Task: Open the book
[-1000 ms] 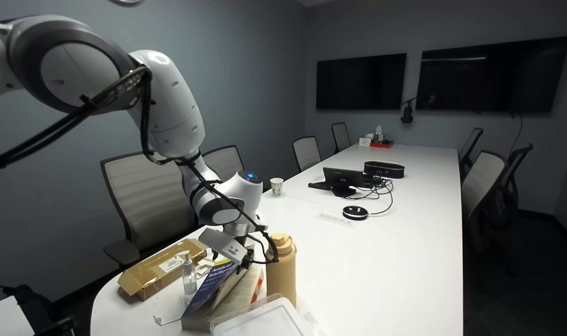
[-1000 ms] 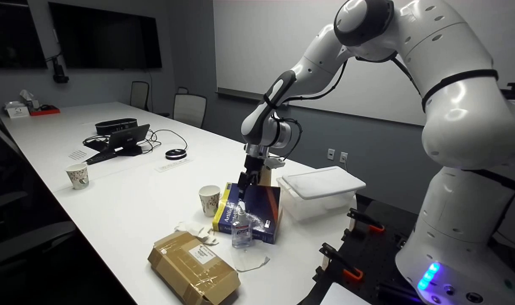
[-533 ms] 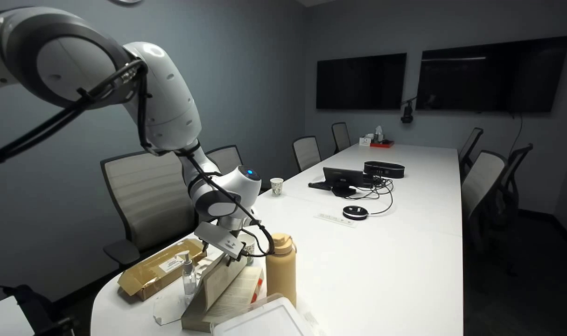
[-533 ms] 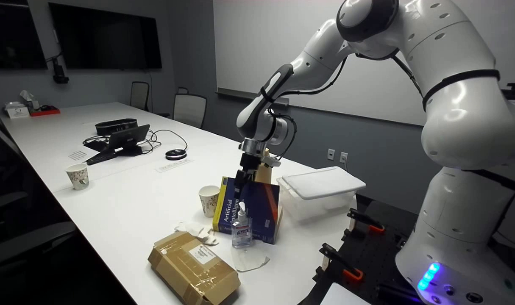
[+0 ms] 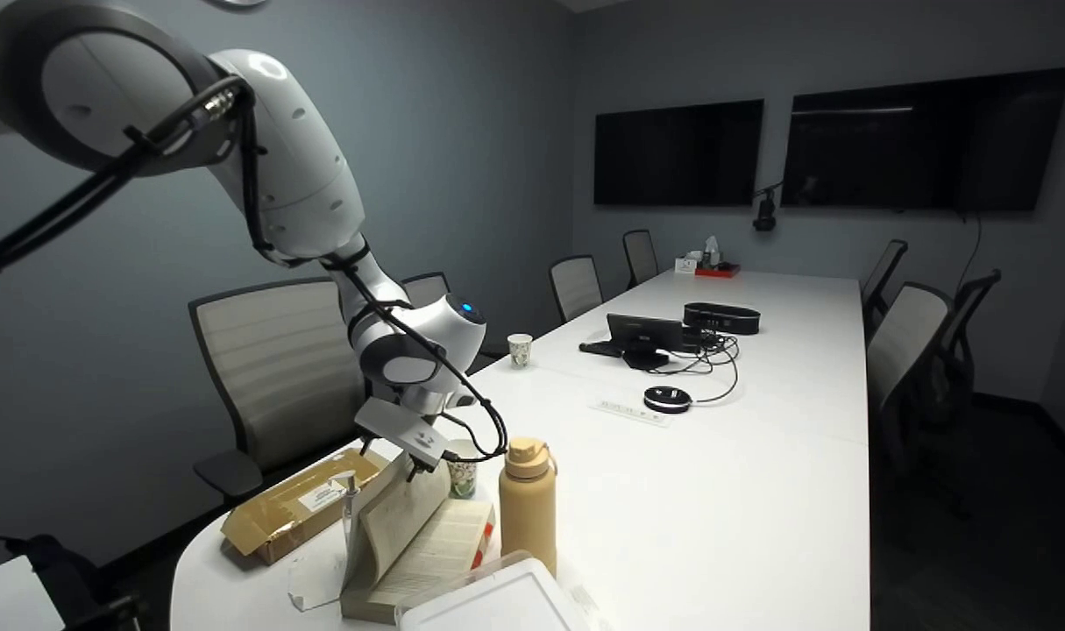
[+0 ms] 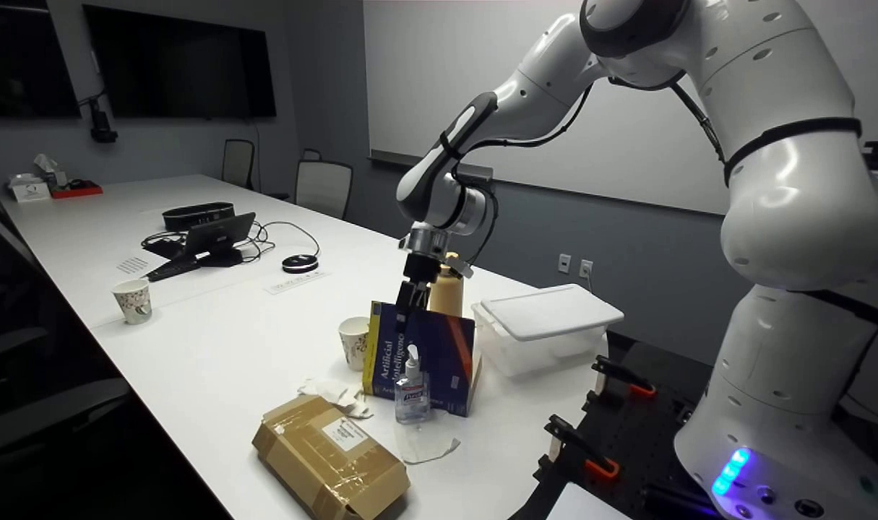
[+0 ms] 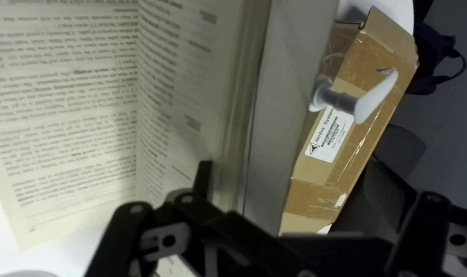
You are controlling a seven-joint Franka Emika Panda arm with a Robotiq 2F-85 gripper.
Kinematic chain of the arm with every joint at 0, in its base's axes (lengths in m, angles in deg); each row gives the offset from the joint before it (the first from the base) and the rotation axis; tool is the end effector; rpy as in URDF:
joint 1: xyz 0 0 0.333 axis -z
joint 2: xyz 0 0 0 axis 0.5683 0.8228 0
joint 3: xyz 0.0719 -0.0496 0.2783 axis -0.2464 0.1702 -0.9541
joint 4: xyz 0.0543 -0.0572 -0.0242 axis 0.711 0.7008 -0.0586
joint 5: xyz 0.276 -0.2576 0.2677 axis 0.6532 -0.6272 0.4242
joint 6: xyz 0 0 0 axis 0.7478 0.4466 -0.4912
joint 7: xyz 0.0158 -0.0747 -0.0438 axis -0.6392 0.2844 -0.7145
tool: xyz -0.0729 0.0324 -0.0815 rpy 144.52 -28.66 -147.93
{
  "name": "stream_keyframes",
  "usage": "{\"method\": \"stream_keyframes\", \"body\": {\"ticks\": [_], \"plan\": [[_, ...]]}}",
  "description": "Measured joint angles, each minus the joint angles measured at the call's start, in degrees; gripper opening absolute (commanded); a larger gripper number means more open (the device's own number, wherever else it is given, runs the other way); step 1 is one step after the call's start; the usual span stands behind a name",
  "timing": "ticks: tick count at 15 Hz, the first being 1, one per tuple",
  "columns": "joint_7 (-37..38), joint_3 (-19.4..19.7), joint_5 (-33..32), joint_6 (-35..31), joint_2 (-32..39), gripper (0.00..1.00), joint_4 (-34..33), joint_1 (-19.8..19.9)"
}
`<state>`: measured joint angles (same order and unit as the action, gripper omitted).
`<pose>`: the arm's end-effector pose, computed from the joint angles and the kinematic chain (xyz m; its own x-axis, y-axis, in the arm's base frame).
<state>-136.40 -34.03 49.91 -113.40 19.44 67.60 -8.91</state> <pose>0.6027 -0.0060 0.0532 0.9154 0.3876 0.1089 0.3922 -0.7974 -0.4587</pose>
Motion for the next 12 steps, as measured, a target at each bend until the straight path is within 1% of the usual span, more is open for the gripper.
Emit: {"method": "stream_keyframes", "body": {"ticks": [7,12], "plan": [[-0.6,1.4,1.2,4.8,-2.1,1.0,0.5,-5.3],[-0.6,2.7,1.2,6.3,-2.1,1.0,1.0,-9.1]]}}
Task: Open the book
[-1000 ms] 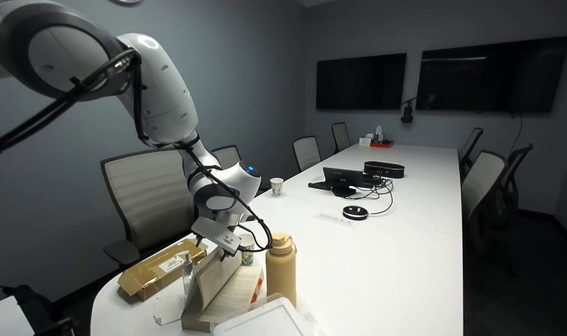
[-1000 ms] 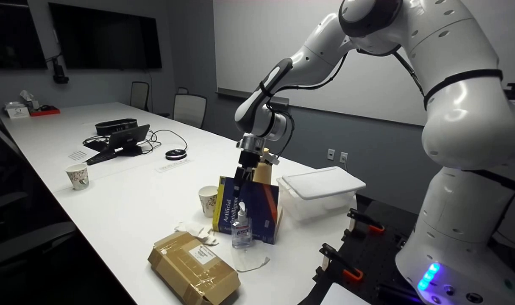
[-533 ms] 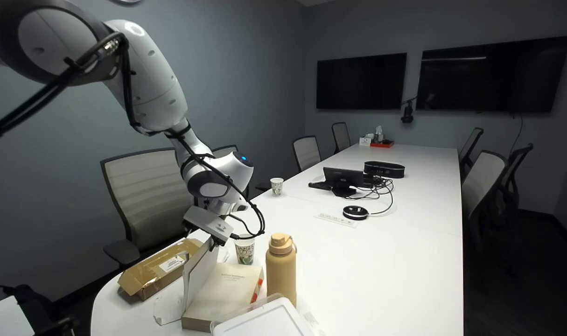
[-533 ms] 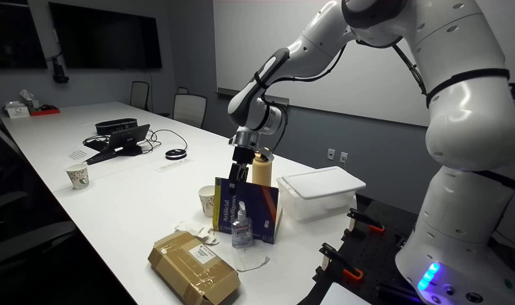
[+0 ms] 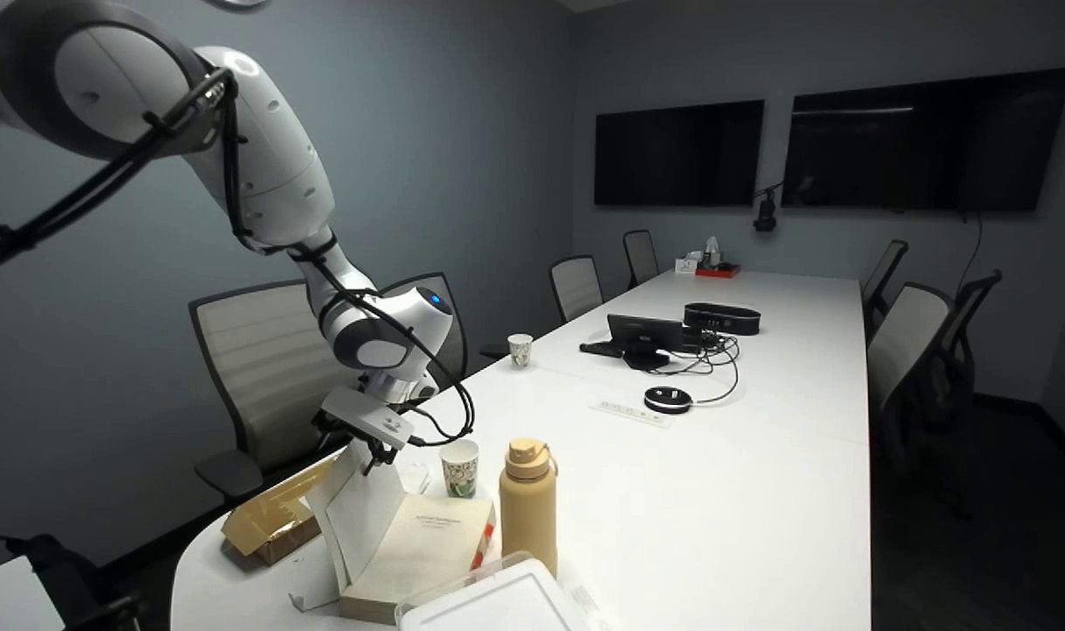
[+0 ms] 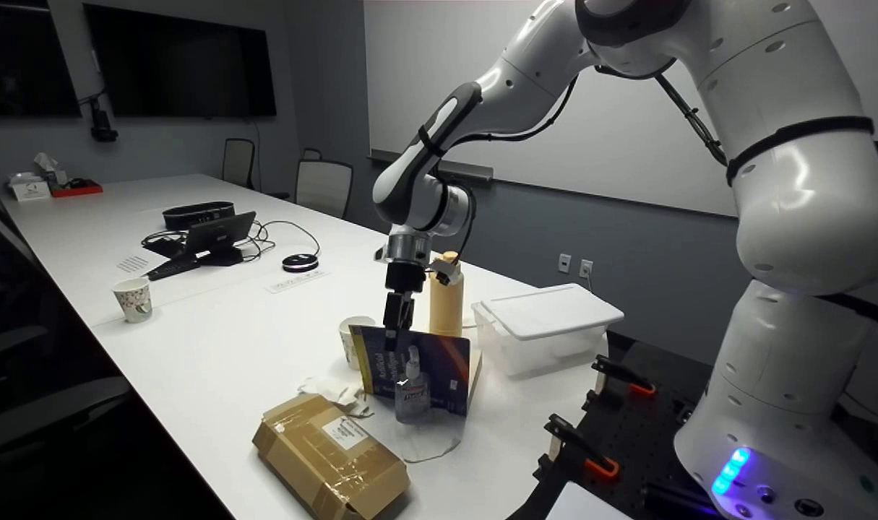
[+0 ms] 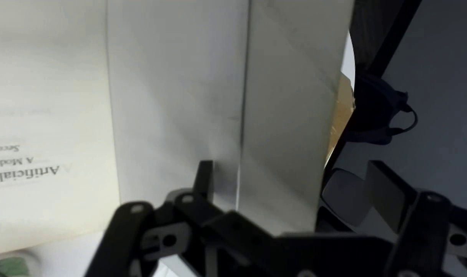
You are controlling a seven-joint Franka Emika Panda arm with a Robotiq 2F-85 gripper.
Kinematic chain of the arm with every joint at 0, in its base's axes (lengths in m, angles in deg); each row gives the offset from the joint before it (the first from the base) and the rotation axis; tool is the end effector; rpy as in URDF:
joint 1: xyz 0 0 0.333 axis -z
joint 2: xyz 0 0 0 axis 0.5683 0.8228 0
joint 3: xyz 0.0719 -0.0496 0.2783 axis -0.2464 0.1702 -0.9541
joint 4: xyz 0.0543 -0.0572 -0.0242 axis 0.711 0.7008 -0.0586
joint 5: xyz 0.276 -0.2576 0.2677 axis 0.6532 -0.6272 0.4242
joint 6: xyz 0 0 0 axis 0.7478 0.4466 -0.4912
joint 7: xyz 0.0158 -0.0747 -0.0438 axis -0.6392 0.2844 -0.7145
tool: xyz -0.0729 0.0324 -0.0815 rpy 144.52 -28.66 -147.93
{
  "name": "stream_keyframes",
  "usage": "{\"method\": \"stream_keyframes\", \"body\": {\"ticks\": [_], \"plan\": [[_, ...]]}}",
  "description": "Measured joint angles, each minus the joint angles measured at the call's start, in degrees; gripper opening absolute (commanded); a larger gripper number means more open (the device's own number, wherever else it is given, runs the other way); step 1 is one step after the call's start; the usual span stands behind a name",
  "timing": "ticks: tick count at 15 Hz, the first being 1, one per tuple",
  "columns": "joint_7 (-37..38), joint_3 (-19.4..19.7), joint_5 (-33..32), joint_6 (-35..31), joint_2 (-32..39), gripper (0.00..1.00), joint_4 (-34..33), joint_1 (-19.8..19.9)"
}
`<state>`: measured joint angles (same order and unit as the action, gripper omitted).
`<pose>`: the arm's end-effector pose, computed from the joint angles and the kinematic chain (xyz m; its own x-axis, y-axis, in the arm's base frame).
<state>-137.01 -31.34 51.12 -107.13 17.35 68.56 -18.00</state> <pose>0.5850 0.0647 0.0560 0.8498 0.5254 0.0419 0.4713 -0.7221 -0.5064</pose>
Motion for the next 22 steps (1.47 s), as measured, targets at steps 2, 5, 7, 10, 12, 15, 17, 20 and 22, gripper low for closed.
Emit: {"method": "stream_keyframes", "body": {"ticks": [2,5,7,10,12,15,17,20,22], "plan": [[0.0,0.6,0.0,0.0,0.0,1.0,0.0,-1.3],[0.0,2.0,-0.1,-0.1,0.0,1.0,0.0,-3.2],[0.2,3.1,-0.4,-0.6,0.0,1.0,0.1,-4.7],[0.3,4.4,-0.7,-1.4,0.0,1.0,0.2,-6.4],[0.4,5.0,-0.8,-1.6,0.0,1.0,0.2,-7.1],[0.4,5.6,-1.0,-1.6,0.0,1.0,0.2,-7.6],[0.4,5.8,-1.1,-1.7,0.0,1.0,0.2,-7.7],[0.4,6.4,-1.2,-1.9,0.0,1.0,0.2,-8.1],[0.5,6.5,-1.3,-1.9,0.0,1.0,0.2,-8.1]]}}
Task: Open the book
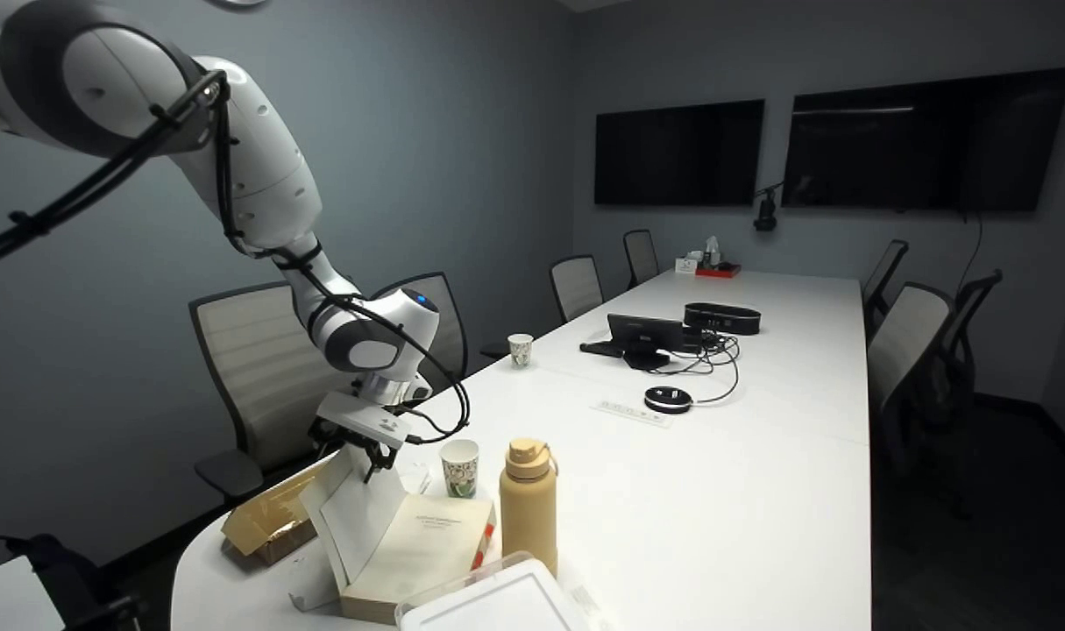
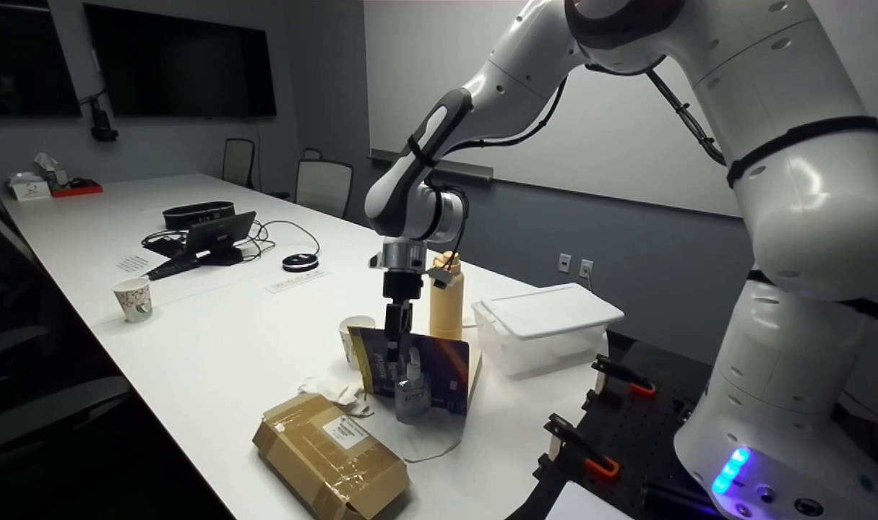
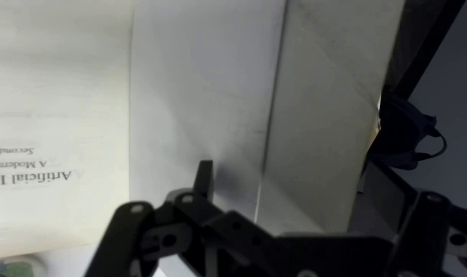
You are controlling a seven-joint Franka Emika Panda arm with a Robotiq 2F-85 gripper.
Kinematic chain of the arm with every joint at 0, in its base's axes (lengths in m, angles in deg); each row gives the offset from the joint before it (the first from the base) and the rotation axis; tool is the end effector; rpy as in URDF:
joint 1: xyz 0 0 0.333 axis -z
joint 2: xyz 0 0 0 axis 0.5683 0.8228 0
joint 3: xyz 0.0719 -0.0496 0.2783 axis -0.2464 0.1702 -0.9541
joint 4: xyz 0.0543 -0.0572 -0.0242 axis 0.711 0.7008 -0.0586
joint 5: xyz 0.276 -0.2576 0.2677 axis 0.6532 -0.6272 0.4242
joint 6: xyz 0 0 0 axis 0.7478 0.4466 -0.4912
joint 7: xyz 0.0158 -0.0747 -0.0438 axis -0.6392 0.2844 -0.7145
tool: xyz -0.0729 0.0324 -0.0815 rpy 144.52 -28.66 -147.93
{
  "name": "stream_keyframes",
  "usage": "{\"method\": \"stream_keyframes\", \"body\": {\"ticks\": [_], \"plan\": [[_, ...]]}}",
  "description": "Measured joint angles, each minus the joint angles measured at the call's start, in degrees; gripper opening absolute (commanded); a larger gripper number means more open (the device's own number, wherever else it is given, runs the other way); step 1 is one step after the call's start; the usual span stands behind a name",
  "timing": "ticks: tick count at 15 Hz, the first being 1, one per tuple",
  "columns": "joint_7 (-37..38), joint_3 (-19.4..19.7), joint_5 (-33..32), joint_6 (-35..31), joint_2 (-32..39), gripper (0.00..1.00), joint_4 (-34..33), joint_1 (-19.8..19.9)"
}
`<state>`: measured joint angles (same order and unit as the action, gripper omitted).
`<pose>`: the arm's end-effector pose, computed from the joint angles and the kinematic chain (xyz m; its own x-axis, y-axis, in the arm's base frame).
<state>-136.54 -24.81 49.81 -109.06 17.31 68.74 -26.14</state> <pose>0.5804 0.0727 0.0439 0.8221 0.5693 0.0059 0.5144 -0.7384 -0.4361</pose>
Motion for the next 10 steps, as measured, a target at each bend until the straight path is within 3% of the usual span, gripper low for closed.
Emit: {"method": "stream_keyframes", "body": {"ticks": [10], "plan": [[0.1,0.7,-0.2,-0.2,0.0,1.0,0.0,0.0]]}}
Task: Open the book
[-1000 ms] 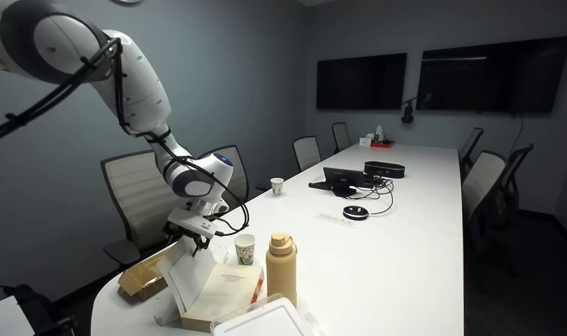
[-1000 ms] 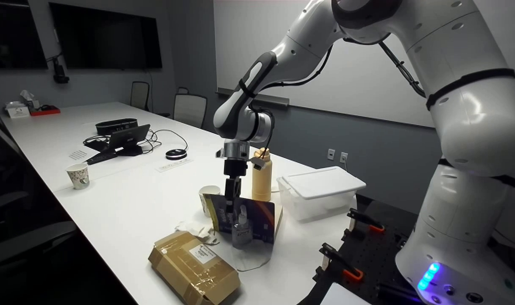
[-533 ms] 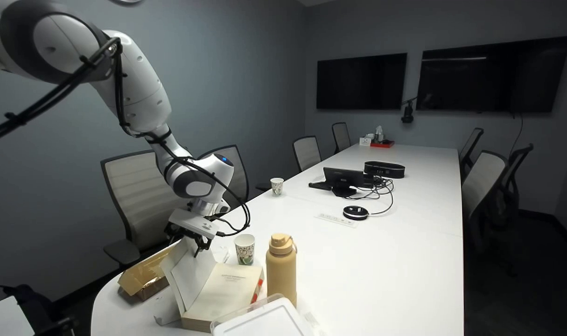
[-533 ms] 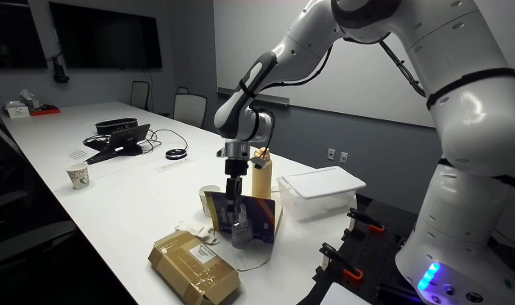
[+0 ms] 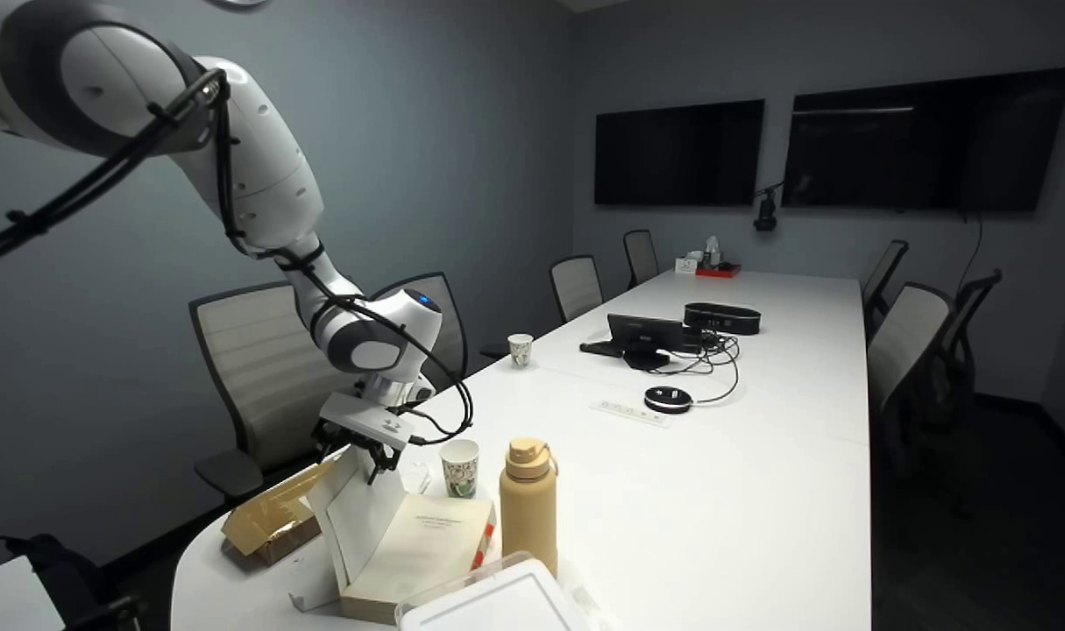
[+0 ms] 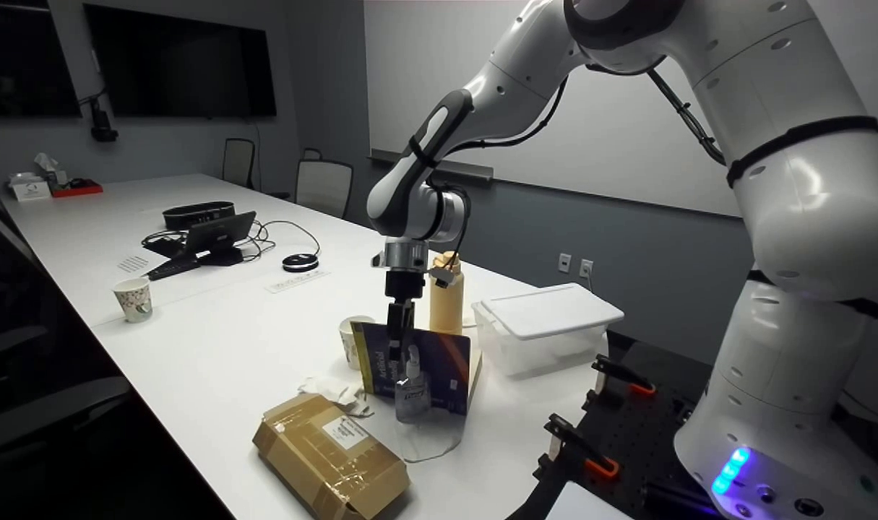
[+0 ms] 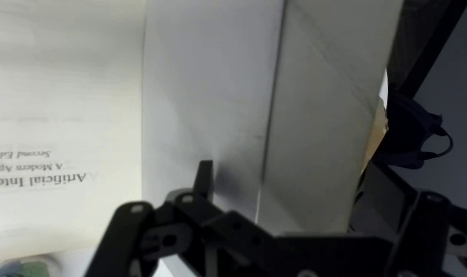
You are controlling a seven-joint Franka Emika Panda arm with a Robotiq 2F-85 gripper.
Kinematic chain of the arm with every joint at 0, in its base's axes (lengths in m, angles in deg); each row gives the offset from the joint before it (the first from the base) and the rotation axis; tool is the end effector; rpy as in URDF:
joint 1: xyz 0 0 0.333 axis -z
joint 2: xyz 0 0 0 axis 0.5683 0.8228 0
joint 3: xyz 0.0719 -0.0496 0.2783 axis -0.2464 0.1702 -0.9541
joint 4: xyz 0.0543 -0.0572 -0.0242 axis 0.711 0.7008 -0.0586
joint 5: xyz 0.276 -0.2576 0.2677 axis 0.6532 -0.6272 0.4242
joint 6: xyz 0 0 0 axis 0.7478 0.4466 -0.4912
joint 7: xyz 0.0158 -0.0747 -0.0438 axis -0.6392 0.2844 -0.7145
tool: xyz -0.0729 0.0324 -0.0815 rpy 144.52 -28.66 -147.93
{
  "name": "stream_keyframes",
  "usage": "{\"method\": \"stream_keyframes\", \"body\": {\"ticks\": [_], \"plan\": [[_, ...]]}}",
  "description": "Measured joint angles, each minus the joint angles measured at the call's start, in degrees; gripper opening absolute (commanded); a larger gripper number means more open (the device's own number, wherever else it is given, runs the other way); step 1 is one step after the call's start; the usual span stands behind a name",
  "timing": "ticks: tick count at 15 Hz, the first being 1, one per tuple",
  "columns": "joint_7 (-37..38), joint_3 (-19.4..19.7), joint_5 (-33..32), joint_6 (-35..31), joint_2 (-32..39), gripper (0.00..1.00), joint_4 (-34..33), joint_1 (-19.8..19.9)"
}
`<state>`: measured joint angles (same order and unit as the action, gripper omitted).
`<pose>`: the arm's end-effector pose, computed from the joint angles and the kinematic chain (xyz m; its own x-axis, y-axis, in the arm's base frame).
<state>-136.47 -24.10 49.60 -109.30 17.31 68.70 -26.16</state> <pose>0.5817 0.0647 0.0432 0.8273 0.5618 0.0031 0.5092 -0.7474 -0.4268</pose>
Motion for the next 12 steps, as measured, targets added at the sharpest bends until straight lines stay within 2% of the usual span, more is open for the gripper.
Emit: {"method": "stream_keyframes", "body": {"ticks": [7,12], "plan": [[0.2,0.9,0.0,-2.7,-0.5,1.0,-0.1,0.0],[4.2,2.3,-2.0,-4.4,-1.6,1.0,0.0,0.0]]}}
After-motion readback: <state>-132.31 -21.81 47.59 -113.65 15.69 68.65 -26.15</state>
